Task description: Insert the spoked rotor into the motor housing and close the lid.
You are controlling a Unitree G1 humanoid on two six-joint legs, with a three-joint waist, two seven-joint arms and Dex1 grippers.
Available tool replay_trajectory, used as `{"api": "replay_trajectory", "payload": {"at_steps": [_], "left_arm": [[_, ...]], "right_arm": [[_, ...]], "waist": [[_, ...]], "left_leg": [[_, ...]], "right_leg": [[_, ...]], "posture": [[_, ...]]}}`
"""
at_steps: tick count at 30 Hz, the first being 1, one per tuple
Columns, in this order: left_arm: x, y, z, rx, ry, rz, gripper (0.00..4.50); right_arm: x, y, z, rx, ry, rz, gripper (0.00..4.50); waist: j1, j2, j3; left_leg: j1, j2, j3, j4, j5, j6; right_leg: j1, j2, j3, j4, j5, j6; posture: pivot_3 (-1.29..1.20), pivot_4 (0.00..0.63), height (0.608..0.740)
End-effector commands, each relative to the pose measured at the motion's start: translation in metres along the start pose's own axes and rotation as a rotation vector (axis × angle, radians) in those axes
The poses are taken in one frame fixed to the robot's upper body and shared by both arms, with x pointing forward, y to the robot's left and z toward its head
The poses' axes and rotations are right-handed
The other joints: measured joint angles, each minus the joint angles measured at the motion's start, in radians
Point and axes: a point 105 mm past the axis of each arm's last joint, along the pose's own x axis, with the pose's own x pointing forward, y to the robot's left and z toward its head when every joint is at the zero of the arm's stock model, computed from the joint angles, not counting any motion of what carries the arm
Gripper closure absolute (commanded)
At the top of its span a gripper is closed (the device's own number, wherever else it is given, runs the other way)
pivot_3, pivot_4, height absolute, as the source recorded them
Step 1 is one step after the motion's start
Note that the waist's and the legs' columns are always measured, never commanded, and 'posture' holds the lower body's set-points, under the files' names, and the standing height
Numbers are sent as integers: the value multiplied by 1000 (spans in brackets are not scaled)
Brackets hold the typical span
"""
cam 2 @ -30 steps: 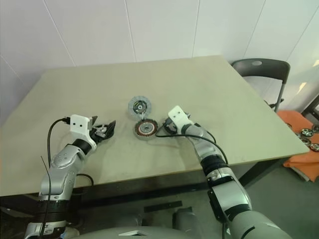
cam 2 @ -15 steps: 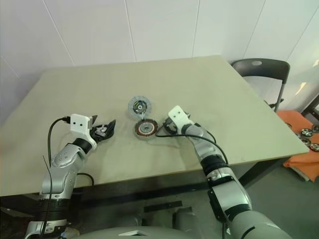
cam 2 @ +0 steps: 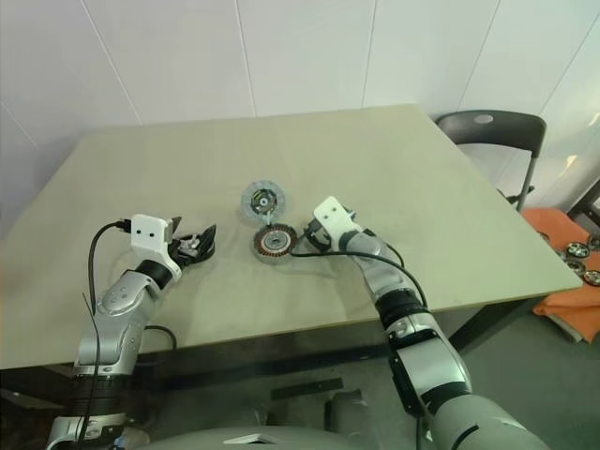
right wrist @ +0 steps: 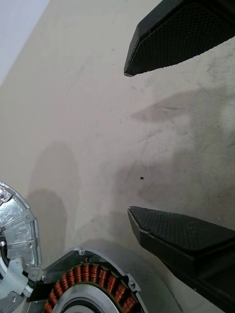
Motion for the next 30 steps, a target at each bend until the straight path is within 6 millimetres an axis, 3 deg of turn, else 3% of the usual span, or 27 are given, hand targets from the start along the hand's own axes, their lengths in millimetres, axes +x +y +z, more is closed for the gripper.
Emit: {"api": "replay_trajectory", "payload": {"at_steps": [1, 30], "left_arm": [[1, 4, 14, 29, -48, 8, 316], [3, 5, 14, 31, -49, 20, 316]], "right_arm": [[2, -7, 21, -31, -64, -18, 61], [3, -8, 23, -46, -70, -23, 61]], "waist": [[0, 0, 0], [0, 0, 0]], "left_leg": [[0, 0, 0, 0, 0, 0], [0, 0, 0, 0, 0, 0]], "right_leg": [[0, 0, 0, 0, 0, 0], [0, 0, 0, 0, 0, 0]], "posture": [[0, 0, 740], [0, 0, 740]]}}
